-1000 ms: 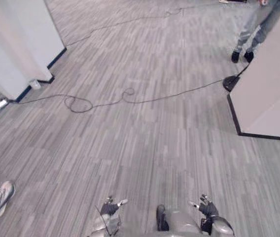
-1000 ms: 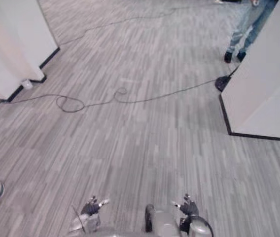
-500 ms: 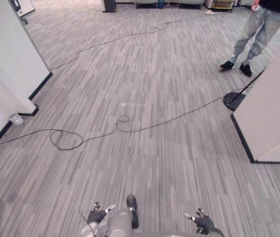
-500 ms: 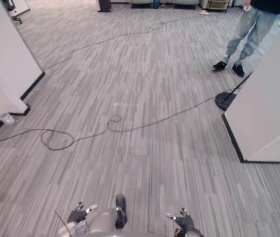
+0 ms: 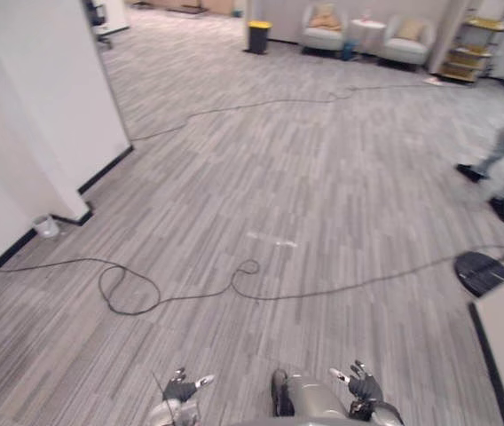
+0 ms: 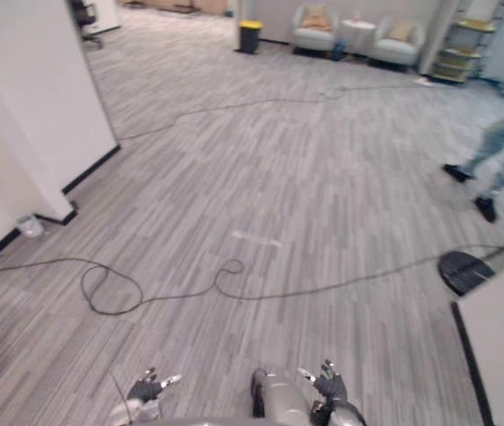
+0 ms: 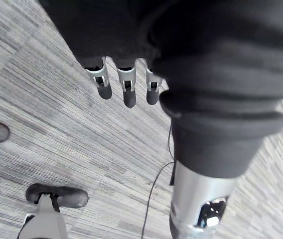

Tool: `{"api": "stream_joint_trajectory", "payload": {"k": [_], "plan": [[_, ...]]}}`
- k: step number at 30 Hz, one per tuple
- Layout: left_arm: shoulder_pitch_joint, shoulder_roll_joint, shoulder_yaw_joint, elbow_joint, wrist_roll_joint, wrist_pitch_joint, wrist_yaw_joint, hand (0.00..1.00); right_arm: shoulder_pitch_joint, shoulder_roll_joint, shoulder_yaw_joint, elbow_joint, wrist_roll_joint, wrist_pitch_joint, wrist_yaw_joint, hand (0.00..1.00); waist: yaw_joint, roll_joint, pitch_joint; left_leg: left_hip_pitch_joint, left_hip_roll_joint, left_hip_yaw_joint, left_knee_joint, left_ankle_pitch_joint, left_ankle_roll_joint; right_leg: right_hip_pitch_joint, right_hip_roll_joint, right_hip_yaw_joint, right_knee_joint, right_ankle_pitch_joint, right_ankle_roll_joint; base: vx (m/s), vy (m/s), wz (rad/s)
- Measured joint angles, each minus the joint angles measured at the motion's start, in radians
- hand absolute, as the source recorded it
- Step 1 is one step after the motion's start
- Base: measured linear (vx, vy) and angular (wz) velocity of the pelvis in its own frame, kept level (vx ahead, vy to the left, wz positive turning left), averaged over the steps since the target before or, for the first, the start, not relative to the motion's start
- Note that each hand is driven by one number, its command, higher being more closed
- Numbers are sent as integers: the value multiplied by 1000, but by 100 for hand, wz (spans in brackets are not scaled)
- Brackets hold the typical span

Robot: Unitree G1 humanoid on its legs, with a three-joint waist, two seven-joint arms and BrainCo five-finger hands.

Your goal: Organize washtable

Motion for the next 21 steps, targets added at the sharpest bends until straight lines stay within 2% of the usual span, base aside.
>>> {"api": "stream_joint_trajectory", "payload": {"k": [1,2,3,4,5,6,7,9,10,11,12,13,14,15,16,17,19,20,21], "plan": [[0,-13,3,-9,9,0,-1,0,-10,-11,15,3,-6,8,1,0,-8,32,-8,-37,32,0,141,-25,-31,18,4,-38,41,-59,2,627,-188,105],[3,-30,13,-16,16,0,-1,0,-10,-24,45,-11,-6,14,2,0,-16,58,-13,-138,66,30,386,-14,-68,60,10,-70,33,-101,-2,611,-190,86],[5,-38,21,-19,16,0,0,0,-8,-34,54,-22,-8,17,3,0,-17,74,-12,-193,93,52,515,15,-116,85,23,-78,22,-115,-8,709,-209,42],[10,-52,46,-39,16,0,-1,0,-12,-53,67,-26,-9,23,2,0,-6,100,-6,-280,163,95,718,43,-173,142,60,-77,-8,-136,-28,680,-197,-14],[21,-45,51,-53,16,3,0,0,-11,-57,70,-17,-8,29,-1,0,4,106,-5,-321,227,140,834,41,-170,202,83,-70,-28,-155,-39,655,-195,-39],[25,-39,50,-60,16,6,0,0,-10,-55,72,-12,-8,33,-1,0,12,101,-3,-334,256,164,857,39,-168,230,89,-58,-33,-164,-45,475,-162,-54],[30,-39,51,-68,16,8,1,0,-11,-49,73,-1,-6,37,-1,0,14,88,-3,-349,300,203,842,31,-155,285,91,-44,-62,-168,-47,409,-140,-56],[35,-34,52,-86,16,7,1,0,-11,-38,73,4,-5,43,-2,0,17,70,-6,-369,322,238,697,8,-118,345,84,7,-108,-169,-44,359,-71,-65],[35,-35,52,-88,16,6,1,0,-14,-32,68,4,-5,43,-3,0,17,65,-8,-368,297,210,541,6,-115,361,78,41,-123,-176,-30,290,50,-91],[35,-39,52,-87,15,3,2,0,-18,-32,64,12,-5,40,-5,0,19,66,-9,-365,259,138,358,11,-121,361,75,79,-119,-186,-14,262,86,-97],[35,-40,52,-85,15,-1,3,0,-19,-32,62,16,-5,39,-6,0,19,66,-9,-363,249,108,289,15,-118,360,76,97,-114,-193,-4,252,144,-103],[33,-41,50,-77,15,-5,2,0,-15,-33,60,17,-5,40,-13,0,15,71,-10,-365,247,97,196,36,-139,364,81,123,-106,-205,14,216,148,-75],[30,-42,49,-72,15,-4,2,0,-10,-34,57,13,-1,39,-19,0,13,76,-13,-366,250,105,161,66,-133,369,85,133,-105,-208,19,286,221,-88],[28,-49,49,-55,15,-4,1,0,-2,-37,51,10,-3,36,-20,0,13,89,-21,-369,252,101,130,172,-138,371,100,158,-99,-222,40,265,247,-75],[25,-41,49,-46,16,-4,1,0,3,-27,50,16,-2,39,-20,0,17,88,-34,-352,250,122,125,165,-143,374,88,182,-88,-231,49,244,245,-69],[23,-36,46,-37,16,-4,1,0,11,-16,50,16,-3,38,-20,0,9,63,-48,-340,238,145,104,163,-139,368,72,197,-87,-236,59,197,220,-54],[11,-18,39,-27,19,-5,0,0,9,5,52,32,-8,39,-18,0,17,23,-56,-305,218,213,59,163,-132,352,45,243,-105,-237,63,142,192,-60],[12,-15,39,-25,20,-4,1,0,5,5,56,42,-8,39,-18,0,17,19,-58,-300,218,232,53,162,-131,348,41,243,-112,-233,70,67,156,-95],[12,-8,40,-13,23,-5,1,0,-7,1,66,62,-14,40,-18,0,19,22,-58,-277,223,286,25,166,-126,334,30,215,-123,-212,100,15,73,-86]]}}
